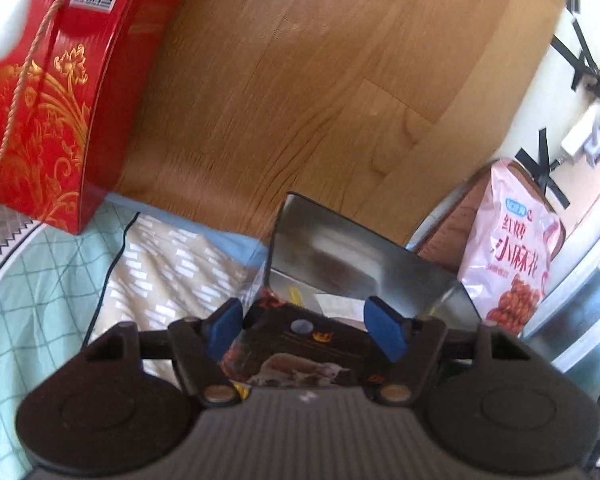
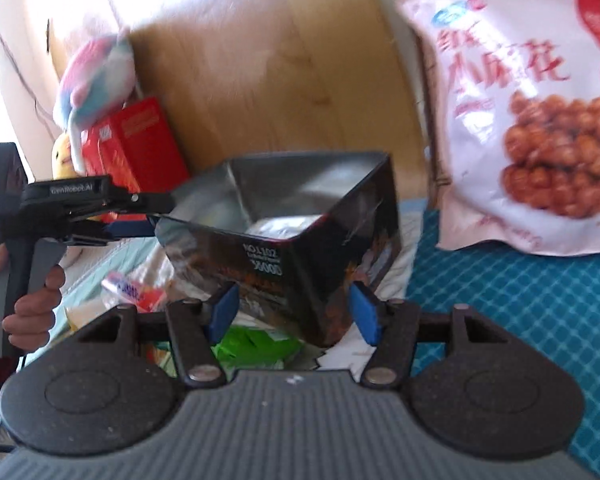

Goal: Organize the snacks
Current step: 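Carry the pastry bag into the black box and open the left gripper, then grasp the pink UHA candy tube with the left gripper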

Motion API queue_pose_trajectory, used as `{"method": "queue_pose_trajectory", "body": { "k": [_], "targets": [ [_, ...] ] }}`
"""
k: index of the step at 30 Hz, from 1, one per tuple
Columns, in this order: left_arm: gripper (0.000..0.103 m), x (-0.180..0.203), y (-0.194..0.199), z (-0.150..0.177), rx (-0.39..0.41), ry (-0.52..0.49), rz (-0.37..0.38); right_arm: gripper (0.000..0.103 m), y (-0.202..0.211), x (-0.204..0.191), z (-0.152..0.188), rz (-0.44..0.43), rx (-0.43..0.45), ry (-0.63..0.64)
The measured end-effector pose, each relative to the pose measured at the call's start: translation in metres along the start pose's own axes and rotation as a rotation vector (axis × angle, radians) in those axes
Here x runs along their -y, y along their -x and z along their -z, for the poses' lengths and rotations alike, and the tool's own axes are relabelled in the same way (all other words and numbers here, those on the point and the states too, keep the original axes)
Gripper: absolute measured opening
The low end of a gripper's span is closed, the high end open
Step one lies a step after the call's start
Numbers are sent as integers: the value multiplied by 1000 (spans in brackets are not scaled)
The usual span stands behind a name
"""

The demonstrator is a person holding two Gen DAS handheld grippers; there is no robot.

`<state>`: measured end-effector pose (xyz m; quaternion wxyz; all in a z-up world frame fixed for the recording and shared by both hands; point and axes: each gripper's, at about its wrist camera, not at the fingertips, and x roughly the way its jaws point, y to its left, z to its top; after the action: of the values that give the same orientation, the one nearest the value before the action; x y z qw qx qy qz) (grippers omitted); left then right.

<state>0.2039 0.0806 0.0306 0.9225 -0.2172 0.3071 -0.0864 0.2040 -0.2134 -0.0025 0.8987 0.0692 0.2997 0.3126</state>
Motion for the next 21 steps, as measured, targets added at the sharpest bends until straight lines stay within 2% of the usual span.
{"method": "queue_pose_trajectory", "body": {
  "k": [2, 5, 7, 12, 14, 16, 18, 19, 21],
  "targets": [
    [70, 0, 5, 3, -3, 13, 11, 61, -5, -3, -4, 40, 4, 5],
    [69, 3, 7, 5, -17, 2, 35, 62, -10, 1, -8, 46, 6, -5],
    [73, 3, 16, 7, -12, 4, 42, 62, -9, -2, -7, 49, -1, 3],
    [91, 6, 53, 20, 99, -42, 10, 63, 17, -6, 11, 33, 2, -20],
    [92, 3, 59, 29, 100, -48, -30, 63, 23, -6, 19, -3, -7, -66],
    [91, -1, 58, 37, 62, -32, -38, 63, 23, -6, 25, -44, -23, -115],
    [83, -6, 51, 47, 3, -3, -47, 63, 16, -11, 29, -82, -52, -151],
    [80, -4, 51, 53, 0, -21, -52, 63, 11, -16, 31, -102, -72, -157],
    [77, 5, 54, 63, -35, -58, -22, 64, 7, -33, 36, -77, -88, -108]
  ]
}}
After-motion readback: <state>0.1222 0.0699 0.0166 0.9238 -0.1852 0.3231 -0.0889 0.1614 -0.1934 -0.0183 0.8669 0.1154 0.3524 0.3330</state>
